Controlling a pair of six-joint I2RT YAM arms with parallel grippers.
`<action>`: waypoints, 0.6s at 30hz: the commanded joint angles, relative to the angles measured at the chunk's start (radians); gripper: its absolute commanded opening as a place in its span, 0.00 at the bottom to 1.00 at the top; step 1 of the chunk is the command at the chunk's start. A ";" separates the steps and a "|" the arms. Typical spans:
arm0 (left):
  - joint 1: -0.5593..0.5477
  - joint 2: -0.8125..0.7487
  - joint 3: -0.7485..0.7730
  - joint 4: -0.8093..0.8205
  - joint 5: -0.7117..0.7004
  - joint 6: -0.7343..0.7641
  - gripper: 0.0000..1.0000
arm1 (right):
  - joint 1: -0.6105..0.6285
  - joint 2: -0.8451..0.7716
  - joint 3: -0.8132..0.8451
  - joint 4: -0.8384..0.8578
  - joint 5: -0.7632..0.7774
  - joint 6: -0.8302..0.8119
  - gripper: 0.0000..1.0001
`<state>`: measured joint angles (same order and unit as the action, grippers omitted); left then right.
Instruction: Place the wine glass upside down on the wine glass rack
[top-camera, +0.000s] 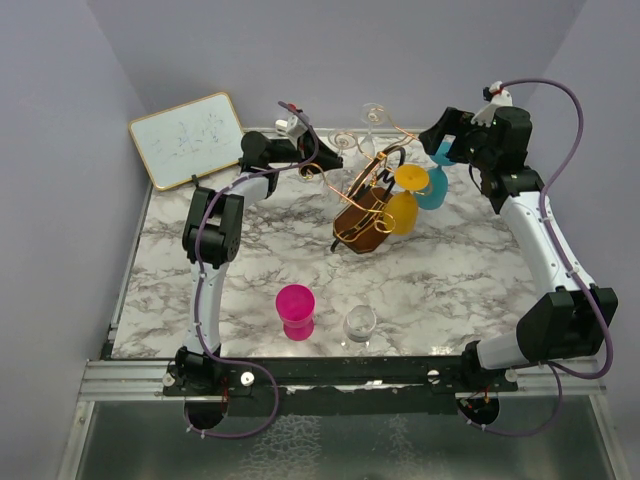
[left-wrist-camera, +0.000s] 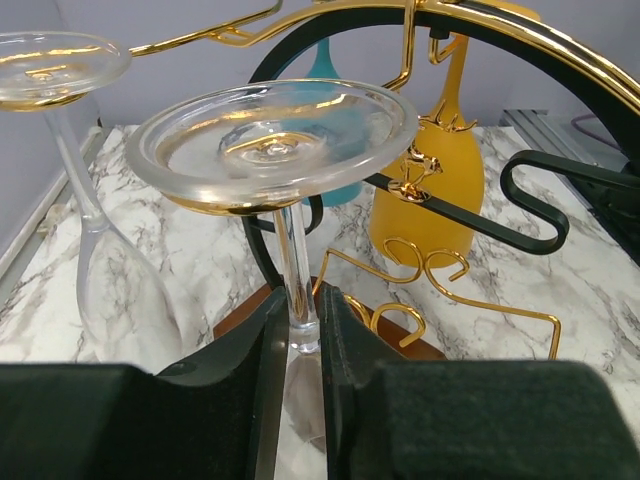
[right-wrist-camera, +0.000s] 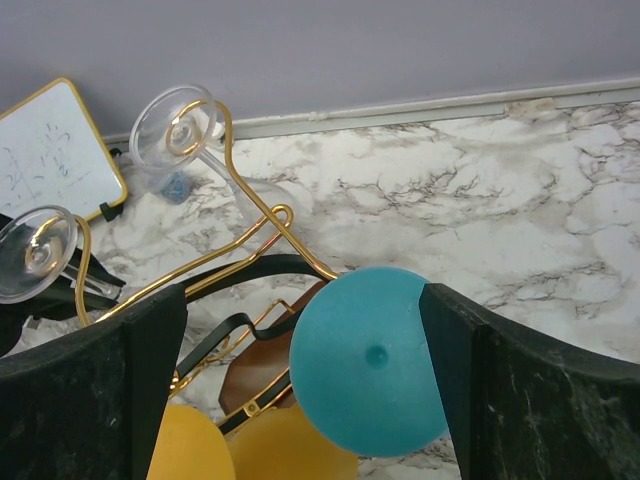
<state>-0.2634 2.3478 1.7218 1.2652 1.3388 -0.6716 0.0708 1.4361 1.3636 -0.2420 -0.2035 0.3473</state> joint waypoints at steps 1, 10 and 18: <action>-0.012 -0.069 -0.019 0.068 0.029 -0.011 0.23 | 0.002 -0.030 -0.010 0.025 -0.013 0.002 0.99; -0.006 -0.097 -0.056 0.052 0.025 0.002 0.52 | 0.003 -0.040 -0.017 0.027 -0.017 0.006 0.99; 0.013 -0.140 -0.089 -0.106 0.008 0.145 0.58 | 0.002 -0.042 -0.015 0.030 -0.022 0.013 0.99</action>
<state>-0.2623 2.2719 1.6493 1.2423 1.3437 -0.6289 0.0708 1.4246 1.3540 -0.2382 -0.2039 0.3477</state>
